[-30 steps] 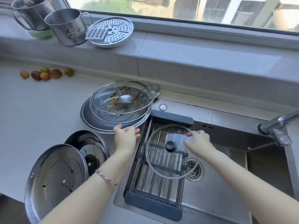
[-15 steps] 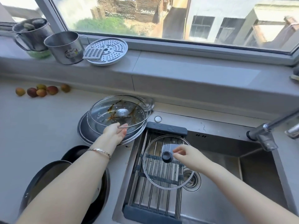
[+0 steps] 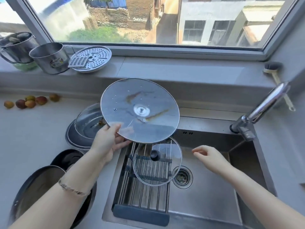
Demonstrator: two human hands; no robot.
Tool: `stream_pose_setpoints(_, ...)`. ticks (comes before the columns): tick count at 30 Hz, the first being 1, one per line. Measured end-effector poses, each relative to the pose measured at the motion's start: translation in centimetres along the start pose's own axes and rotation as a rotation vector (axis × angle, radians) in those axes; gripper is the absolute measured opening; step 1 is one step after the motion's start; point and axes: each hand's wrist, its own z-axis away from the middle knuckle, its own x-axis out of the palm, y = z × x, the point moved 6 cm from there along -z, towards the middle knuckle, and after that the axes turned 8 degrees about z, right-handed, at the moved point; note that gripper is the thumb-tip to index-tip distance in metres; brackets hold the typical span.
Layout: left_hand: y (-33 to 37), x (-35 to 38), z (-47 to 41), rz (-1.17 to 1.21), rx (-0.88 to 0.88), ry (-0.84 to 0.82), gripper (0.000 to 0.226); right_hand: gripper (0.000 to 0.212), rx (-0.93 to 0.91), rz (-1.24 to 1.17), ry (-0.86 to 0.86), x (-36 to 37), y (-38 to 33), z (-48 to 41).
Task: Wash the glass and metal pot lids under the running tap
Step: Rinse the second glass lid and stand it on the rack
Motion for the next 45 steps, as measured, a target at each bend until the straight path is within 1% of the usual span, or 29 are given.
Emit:
stream_pose_setpoints(5,-3.0,4.9,3.2,-0.13,-0.016,-0.035,0.025,0.013,0.113,-0.127,0.084,-4.9,7.0,1.9)
stream_pose_setpoints(9,-7.2,8.8,4.5,-0.207,0.065,0.045,0.038,0.012,0.235,-0.16,0.163,-7.6,12.8,2.1)
stream_pose_setpoints(11,-9.3,10.4,5.3,-0.194,0.074,0.054,0.039,0.012,0.274,-0.206,0.203,-8.4,14.8,1.7)
stream_pose_setpoints(12,-10.3,11.2,5.6,-0.192,0.067,0.047,0.039,0.016,0.292,-0.252,0.218,-8.8,15.4,1.4)
stream_pose_setpoints(15,-12.4,12.8,6.6,-0.185,0.035,0.036,0.038,0.028,0.333,-0.389,0.211,-10.0,15.5,0.3)
stream_pose_setpoints(18,-13.1,14.0,6.8,-0.141,0.005,0.035,0.035,0.047,0.37,-0.422,0.225,-11.4,14.8,-1.4)
stream_pose_setpoints(20,-12.9,14.5,6.8,-0.176,0.038,0.061,0.038,0.052,0.415,-0.435,0.205,-11.8,14.2,-2.5)
stream_pose_setpoints(24,-12.2,15.0,6.5,-0.26,0.126,0.112,0.043,0.05,0.492,-0.367,0.14,-11.8,14.1,-4.6)
stream_pose_setpoints(28,-12.2,15.1,5.9,-0.276,0.131,0.144,0.044,0.043,0.526,-0.343,0.133,-11.7,14.8,-6.0)
stream_pose_setpoints(31,-12.4,15.1,5.7,-0.265,0.118,0.156,0.044,0.039,0.506,-0.323,0.162,-11.6,15.5,-6.4)
stream_pose_setpoints(36,-12.8,15.5,5.7,-0.231,0.079,0.156,0.041,0.024,0.461,-0.283,0.213,-11.6,16.4,-6.5)
stream_pose_setpoints(42,-13.3,16.1,5.5,-0.202,0.056,0.144,0.04,0.026,0.443,-0.188,0.241,-11.4,17.5,-6.8)
stream_pose_setpoints(45,-13.4,16.5,5.4,-0.194,0.048,0.134,0.04,0.034,0.444,-0.197,0.233,-11.1,18.1,-7.0)
